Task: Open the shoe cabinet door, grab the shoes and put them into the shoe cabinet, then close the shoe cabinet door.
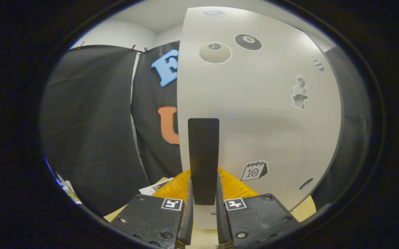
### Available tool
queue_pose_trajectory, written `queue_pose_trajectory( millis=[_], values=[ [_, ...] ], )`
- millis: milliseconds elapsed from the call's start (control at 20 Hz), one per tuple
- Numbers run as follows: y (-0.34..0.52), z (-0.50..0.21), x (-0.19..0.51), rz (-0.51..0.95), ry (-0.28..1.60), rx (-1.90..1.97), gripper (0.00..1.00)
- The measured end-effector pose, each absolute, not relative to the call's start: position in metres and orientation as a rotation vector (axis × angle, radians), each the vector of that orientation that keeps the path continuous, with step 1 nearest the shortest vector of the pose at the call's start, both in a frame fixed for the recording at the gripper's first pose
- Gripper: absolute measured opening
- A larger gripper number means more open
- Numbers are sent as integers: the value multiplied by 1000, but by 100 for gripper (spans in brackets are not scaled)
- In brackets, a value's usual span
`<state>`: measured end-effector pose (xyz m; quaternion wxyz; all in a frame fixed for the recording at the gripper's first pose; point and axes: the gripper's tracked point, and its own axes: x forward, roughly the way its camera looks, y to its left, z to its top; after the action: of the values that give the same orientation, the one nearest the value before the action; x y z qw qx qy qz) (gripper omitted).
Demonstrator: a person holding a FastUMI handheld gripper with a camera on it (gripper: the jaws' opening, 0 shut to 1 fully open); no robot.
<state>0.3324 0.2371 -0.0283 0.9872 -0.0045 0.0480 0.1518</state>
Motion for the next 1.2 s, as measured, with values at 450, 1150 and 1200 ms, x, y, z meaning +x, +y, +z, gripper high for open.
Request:
queue_pose_trajectory(
  millis=[450,1150,1200],
  values=[
    [173,-36,230,309,91,20,29],
    [29,-42,127,166,98,90,21],
    [18,-44,119,162,98,88,19]
  ],
)
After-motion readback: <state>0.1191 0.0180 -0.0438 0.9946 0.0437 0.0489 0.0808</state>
